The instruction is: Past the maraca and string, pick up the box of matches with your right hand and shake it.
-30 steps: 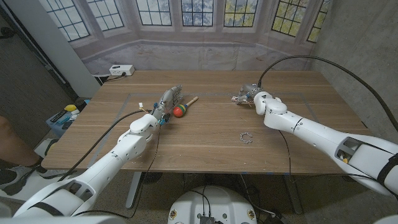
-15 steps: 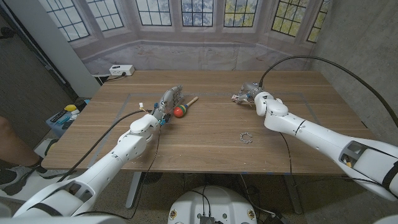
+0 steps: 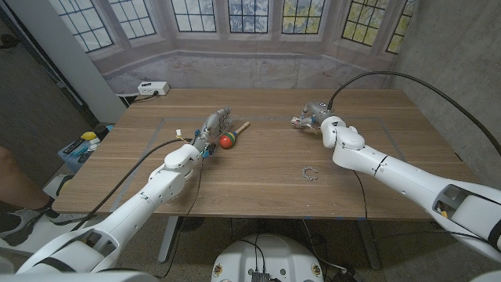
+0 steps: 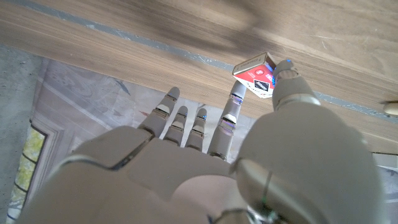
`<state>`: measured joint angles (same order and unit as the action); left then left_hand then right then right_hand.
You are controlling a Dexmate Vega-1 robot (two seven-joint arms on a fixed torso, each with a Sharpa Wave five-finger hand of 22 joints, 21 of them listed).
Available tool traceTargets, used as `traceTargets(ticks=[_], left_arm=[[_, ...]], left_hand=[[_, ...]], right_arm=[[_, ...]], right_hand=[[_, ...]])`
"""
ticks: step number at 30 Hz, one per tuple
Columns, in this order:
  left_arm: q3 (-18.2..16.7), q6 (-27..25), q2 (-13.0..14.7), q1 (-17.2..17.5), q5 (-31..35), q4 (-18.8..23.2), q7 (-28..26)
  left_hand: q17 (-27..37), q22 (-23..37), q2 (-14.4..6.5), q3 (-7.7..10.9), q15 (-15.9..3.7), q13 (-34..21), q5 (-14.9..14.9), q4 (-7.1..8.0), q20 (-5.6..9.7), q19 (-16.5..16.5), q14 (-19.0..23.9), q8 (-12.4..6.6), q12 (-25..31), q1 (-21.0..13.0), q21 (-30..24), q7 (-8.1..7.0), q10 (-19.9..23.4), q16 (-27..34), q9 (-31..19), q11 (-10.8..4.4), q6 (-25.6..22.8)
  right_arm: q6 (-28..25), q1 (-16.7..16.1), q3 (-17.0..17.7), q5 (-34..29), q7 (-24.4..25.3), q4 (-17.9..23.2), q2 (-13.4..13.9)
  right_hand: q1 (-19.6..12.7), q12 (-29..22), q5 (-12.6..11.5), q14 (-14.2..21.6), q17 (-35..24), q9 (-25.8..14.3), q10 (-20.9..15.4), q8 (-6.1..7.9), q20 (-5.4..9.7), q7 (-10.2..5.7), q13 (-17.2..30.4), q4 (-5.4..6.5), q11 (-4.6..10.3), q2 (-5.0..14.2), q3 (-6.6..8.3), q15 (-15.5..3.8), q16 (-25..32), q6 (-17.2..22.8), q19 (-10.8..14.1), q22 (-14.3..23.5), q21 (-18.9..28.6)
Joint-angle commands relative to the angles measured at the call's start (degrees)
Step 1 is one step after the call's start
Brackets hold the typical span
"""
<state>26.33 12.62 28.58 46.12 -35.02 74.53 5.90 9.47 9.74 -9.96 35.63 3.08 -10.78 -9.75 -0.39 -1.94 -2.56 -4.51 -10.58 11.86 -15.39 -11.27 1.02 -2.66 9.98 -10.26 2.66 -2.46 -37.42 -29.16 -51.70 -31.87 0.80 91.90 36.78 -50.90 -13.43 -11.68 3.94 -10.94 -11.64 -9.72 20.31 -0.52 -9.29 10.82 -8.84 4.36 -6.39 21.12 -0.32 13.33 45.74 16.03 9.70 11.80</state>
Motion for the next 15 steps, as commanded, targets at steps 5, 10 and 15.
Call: traceTargets(ticks=[5, 10, 15], left_arm=[[0.06, 0.06, 0.21, 0.99, 0.03, 1.29, -0.55], [0.06, 0.27, 0.06, 1.21, 0.03, 1.38, -0.75], [0.13, 0.15, 0.11, 1.42, 0.14, 1.75, -1.01]], left_hand=[[0.08, 0.24, -0.14, -0.12, 0.13, -0.18, -0.27, -0.09, -0.12, -0.29, -0.16, -0.08, 0.04, -0.63, 0.08, 0.00, 0.22, 0.11, -0.13, 0.50, -0.51], [0.08, 0.24, -0.15, -0.12, 0.20, -0.18, -0.27, -0.09, -0.12, -0.27, -0.16, -0.06, 0.00, -0.66, 0.09, 0.03, 0.13, 0.11, -0.13, 0.61, -0.49], [0.07, 0.24, -0.14, -0.13, 0.18, -0.18, -0.27, -0.11, -0.11, -0.27, -0.16, -0.06, 0.01, -0.68, 0.10, 0.03, 0.17, 0.11, -0.13, 0.58, -0.49]], right_arm=[[-1.12, -4.17, 3.38, 3.30, 4.72, 4.79, -0.33], [-1.42, -5.60, 4.07, 4.34, 6.40, 5.72, -0.42], [-1.71, -7.10, 5.46, 6.04, 8.55, 6.50, -0.85]], right_hand=[[0.02, 0.08, -0.34, 0.76, -0.08, -0.15, -0.80, -0.23, -0.32, 0.41, 0.07, 0.18, 0.13, 0.47, 0.41, -0.14, 0.20, 0.50, 0.34, 0.11, -0.05], [0.10, 0.11, -0.29, 0.98, -0.10, -0.15, -1.10, -0.38, -0.35, 0.56, 0.08, 0.29, 0.17, 0.72, 0.47, -0.10, 0.22, 0.37, 0.38, 0.11, -0.10], [0.19, 0.20, -0.23, 1.09, -0.08, -0.15, -1.16, -0.44, -0.40, 0.70, 0.08, 0.32, 0.04, 0.71, 0.45, -0.06, 0.18, 0.41, 0.42, 0.11, -0.13]])
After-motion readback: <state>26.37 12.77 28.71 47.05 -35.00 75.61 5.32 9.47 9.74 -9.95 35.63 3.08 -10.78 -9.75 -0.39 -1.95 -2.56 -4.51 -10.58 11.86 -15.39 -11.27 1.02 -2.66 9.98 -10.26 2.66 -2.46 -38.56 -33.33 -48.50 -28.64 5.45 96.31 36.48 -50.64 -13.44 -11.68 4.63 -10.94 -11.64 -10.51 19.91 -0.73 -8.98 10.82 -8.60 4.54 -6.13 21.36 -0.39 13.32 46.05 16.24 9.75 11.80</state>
